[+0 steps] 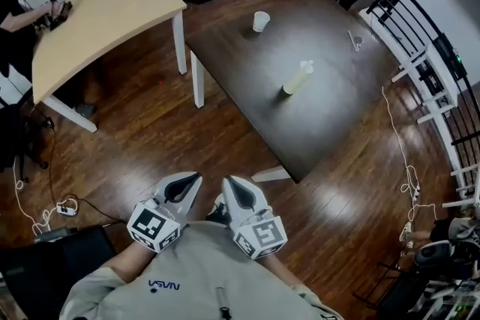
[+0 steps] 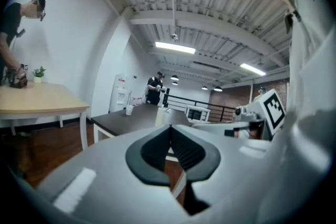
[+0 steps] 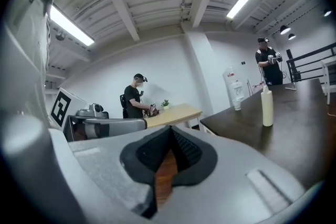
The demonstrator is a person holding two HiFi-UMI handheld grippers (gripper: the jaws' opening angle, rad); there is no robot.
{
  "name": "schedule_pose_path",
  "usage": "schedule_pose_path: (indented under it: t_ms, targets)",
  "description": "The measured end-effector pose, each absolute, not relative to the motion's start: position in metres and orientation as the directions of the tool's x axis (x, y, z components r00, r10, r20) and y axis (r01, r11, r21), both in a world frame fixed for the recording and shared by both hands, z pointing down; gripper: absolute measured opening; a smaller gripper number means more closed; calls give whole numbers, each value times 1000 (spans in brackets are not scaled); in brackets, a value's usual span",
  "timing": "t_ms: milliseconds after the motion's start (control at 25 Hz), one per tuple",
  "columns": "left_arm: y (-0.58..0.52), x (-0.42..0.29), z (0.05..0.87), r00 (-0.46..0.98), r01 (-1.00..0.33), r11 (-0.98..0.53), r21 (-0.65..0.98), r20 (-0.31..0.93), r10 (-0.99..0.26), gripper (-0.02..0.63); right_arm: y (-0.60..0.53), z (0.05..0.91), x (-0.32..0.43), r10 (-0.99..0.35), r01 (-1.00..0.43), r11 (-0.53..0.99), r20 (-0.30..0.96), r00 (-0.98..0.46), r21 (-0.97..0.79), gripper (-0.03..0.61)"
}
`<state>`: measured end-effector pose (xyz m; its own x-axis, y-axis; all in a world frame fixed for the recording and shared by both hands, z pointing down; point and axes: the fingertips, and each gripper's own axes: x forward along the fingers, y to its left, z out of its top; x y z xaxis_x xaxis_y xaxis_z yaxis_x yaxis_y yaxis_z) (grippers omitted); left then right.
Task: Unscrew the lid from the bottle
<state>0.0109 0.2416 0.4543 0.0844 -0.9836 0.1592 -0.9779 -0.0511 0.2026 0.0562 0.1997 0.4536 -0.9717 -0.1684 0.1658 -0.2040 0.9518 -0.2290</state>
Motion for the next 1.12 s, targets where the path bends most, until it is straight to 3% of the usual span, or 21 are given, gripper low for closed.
schedule_pose_path:
  t_ms: [600,1120]
  targets:
    - [135,5,452,173,-961,-129,244,169,-970,3,97,449,55,-282,-311,931,168,-945,-188,-3]
    - [58,-67,427,405,-896,-375,236,91,-910,3,23,438,9,-581,-607,780,181,-793,-152,-3]
